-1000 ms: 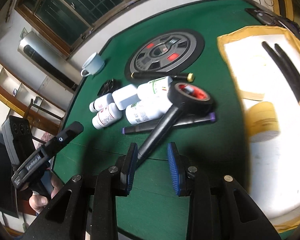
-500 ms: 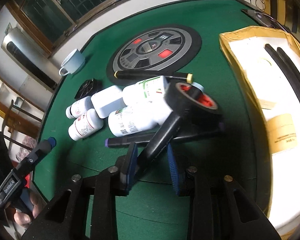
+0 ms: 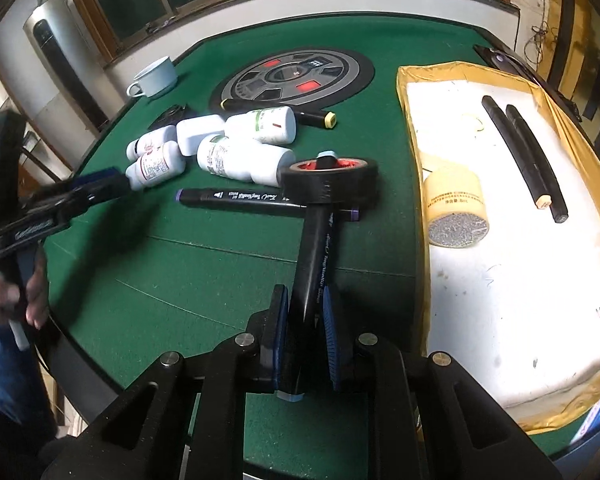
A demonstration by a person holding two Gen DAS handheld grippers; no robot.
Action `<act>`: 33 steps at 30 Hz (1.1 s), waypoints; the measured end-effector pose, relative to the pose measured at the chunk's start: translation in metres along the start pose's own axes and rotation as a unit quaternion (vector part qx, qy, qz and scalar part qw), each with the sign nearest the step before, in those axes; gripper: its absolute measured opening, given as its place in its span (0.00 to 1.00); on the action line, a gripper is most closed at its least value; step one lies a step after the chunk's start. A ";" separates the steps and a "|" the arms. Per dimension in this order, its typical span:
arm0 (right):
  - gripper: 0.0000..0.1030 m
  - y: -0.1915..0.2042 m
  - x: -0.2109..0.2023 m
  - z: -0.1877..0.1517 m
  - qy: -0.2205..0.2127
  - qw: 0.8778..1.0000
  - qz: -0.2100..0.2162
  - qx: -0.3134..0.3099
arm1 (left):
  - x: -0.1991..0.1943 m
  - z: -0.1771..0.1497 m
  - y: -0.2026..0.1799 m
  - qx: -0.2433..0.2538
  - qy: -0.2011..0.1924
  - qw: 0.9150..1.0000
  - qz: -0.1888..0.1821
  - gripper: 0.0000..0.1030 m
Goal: Organize rigid objects
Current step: 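Move both tools back over the remaining objects on the table, then grasp a white medicine bottle with the left tool while the right tool grasps a black marker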
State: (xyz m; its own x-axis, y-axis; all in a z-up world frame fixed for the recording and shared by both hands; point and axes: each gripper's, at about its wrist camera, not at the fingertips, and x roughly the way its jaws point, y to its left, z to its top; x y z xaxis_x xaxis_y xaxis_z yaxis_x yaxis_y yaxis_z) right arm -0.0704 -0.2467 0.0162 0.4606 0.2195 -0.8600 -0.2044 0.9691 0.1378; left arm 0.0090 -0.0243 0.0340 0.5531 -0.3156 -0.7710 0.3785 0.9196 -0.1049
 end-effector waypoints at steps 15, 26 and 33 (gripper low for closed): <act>0.16 -0.009 -0.002 0.000 -0.008 1.000 0.015 0.020 | 0.024 0.008 -0.036 0.086 0.023 0.996 0.012 0.49; 0.16 -0.003 0.006 0.007 -0.020 0.999 -0.026 0.001 | 0.024 0.000 -0.057 0.075 0.022 0.997 0.029 0.49; 0.14 -0.013 -0.005 -0.005 -0.016 0.998 0.039 0.039 | 0.005 -0.018 -0.055 0.061 0.015 0.998 0.016 0.47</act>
State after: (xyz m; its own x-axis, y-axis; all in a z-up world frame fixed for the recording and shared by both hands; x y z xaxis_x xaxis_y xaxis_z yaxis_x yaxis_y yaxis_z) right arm -0.0742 -0.2604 0.0162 0.4737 0.2963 -0.8294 -0.1737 0.9546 0.2418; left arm -0.0226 -0.0718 0.0245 0.5450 -0.2781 -0.7910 0.4495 0.8933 -0.0043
